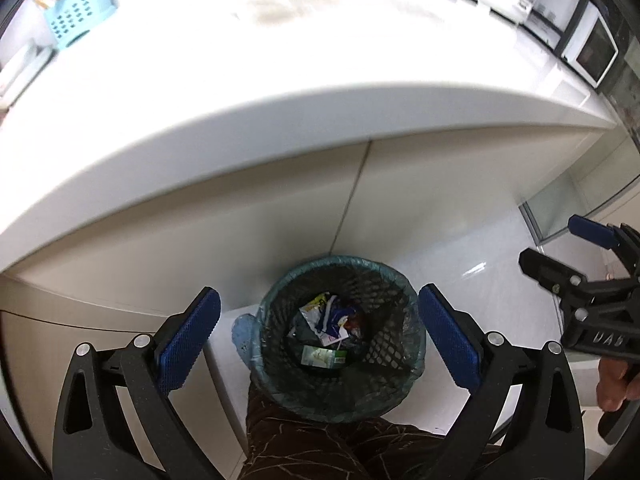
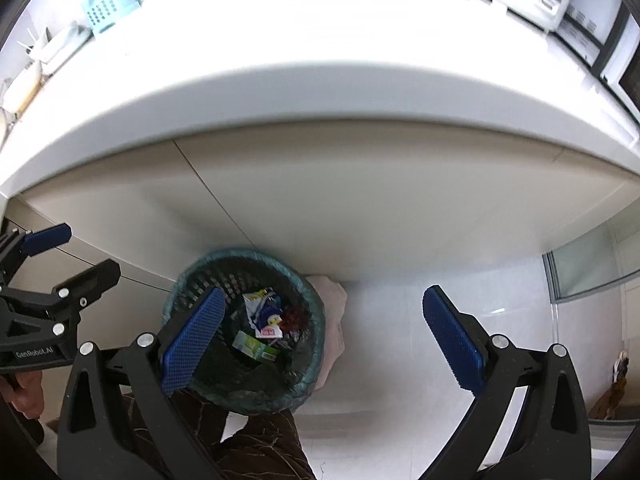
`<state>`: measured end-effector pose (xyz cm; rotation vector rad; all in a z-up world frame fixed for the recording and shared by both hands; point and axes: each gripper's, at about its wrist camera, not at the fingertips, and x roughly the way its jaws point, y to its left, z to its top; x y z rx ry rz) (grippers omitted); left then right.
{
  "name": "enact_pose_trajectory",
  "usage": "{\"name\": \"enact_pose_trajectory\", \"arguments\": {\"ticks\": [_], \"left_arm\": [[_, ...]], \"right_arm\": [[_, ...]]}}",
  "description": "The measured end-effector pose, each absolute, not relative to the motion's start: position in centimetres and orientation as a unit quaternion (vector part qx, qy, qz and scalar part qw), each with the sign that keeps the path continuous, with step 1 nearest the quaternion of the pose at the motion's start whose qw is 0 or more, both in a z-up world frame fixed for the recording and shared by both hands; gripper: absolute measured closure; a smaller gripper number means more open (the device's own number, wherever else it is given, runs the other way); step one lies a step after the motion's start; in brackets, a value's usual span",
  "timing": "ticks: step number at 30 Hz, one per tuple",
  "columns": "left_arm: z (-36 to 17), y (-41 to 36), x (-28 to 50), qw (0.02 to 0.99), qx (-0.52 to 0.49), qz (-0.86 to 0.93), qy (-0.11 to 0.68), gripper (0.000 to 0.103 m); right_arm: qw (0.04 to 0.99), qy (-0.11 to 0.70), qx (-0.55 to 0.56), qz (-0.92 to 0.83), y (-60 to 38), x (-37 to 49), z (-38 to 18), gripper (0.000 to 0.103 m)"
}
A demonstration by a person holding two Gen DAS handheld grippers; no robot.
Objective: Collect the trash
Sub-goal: 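Raise both open tools back over the counter, then grasp the tissue with the left tool while the right tool grasps the pill bottle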
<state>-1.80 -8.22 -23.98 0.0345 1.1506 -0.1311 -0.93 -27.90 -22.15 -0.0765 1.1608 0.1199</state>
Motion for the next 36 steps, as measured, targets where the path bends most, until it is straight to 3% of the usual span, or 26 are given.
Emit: {"name": "enact_pose_trajectory", "arguments": {"ticks": [20, 36], "left_arm": [[-10.8, -0.7, 2.2, 0.869, -0.059, 0.0, 0.491, 0.006], [-5.4, 1.2, 9.9, 0.886, -0.045, -0.001, 0.462, 0.006]], "right_arm": [[0.885, 0.455, -0.042, 0.09, -24.3, 5.3, -8.6, 0.008], [0.907, 0.41, -0.032, 0.094, -21.5, 13.8, -2.6, 0.008]]}}
